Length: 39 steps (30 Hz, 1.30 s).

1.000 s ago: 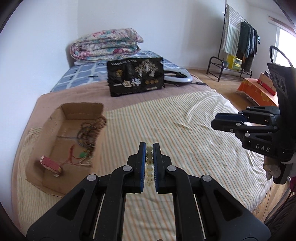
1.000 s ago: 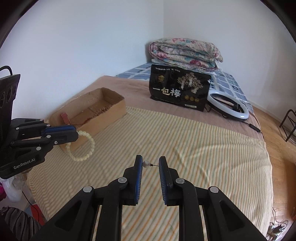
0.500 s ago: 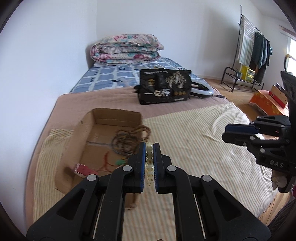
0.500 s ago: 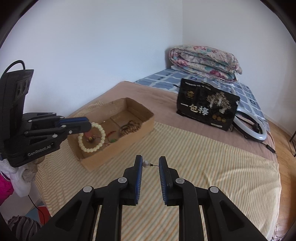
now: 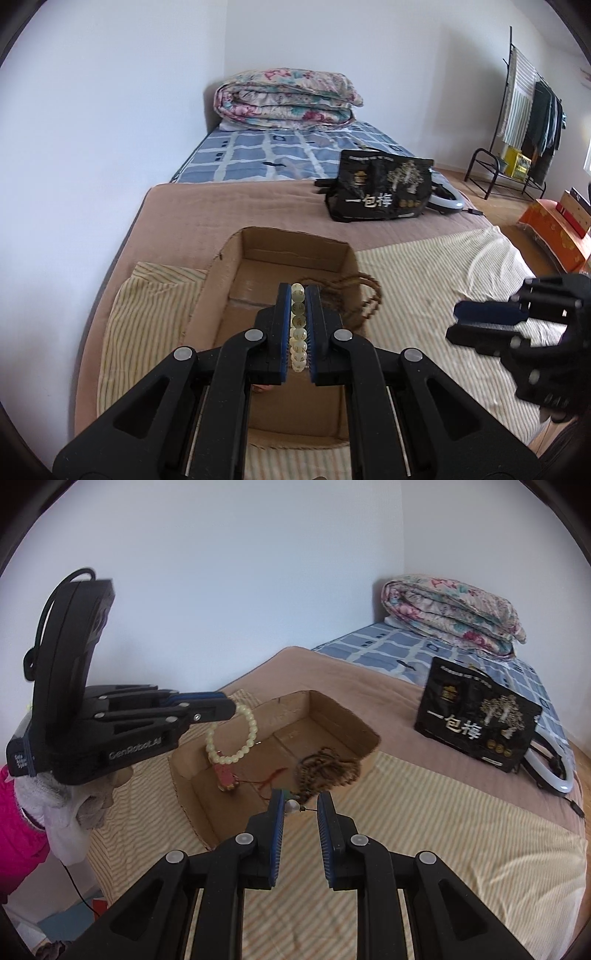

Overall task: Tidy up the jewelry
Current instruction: 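Carry the bracelet in the left tool and pearl earring in the right tool over the box, then open both tools to drop the bracelet and pearl earring into the box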

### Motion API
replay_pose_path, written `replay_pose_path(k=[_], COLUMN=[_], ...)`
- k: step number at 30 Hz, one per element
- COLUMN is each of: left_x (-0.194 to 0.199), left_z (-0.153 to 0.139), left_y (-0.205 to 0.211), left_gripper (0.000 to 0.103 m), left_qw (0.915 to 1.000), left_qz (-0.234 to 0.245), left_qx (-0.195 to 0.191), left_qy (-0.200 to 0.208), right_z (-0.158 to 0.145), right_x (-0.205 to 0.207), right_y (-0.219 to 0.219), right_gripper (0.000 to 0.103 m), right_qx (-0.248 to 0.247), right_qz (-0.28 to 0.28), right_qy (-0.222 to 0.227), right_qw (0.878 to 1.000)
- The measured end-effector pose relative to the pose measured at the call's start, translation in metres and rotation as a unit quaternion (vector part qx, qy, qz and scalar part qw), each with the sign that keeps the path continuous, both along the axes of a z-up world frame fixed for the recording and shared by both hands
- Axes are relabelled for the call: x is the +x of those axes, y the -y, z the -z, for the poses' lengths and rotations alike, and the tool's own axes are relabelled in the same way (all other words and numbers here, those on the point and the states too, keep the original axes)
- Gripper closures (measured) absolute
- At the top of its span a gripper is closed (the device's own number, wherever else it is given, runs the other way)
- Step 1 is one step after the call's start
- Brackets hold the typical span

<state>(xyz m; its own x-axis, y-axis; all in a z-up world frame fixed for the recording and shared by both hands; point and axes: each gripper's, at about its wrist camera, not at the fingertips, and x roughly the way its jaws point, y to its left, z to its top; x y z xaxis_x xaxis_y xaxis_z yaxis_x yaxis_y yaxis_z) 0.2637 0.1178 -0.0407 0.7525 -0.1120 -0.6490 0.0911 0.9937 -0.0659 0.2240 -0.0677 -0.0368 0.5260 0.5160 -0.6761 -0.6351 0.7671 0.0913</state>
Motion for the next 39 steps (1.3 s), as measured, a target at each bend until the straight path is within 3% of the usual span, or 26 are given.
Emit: replay_pose_path(k=[11,24,26,28,29,31,33,39], left_x=[0.028,0.044,0.044,0.045,0.046,0.046,0.046,0.045], left_z=[0.016,0.028,0.029,0.029,0.030,0.031,0.030,0.030], left_y=[-0.026,-0.025,-0.024,-0.024,-0.023,-0.023,-0.024,-0.025], left_gripper=[0.097,0.097,0.097,0.096,0.082,0.059,0.058,0.044], left_qw=[0.9997,0.9995,0.9995,0.9995,0.9995,0.9996,0.9996,0.9995], left_qz=[-0.012,-0.010,-0.009,-0.012,-0.012,-0.015,-0.018,-0.027], left_qx=[-0.015,-0.012,-0.012,-0.005,-0.002,-0.001,-0.001,-0.003], left_qy=[-0.017,-0.027,-0.028,-0.028,-0.028,-0.024,-0.020,-0.017], right_z=[0.027,0.042,0.043,0.042,0.042,0.041,0.039,0.037], right_x=[0.025,0.038,0.038,0.038,0.037,0.036,0.035,0.034], right_y=[-0.042,-0.059,-0.060,-0.060,-0.060,-0.061,-0.060,-0.059], right_gripper=[0.086,0.085,0.080,0.067,0.063,0.037,0.025,0.008], right_qx=[0.004,0.015,0.020,0.021,0.020,0.017,0.019,0.019], right_qz=[-0.008,-0.009,-0.010,-0.009,-0.007,-0.003,0.004,0.014], right_qy=[-0.032,-0.053,-0.053,-0.050,-0.046,-0.038,-0.029,-0.020], right_qw=[0.999,0.998,0.998,0.998,0.999,0.999,0.999,1.000])
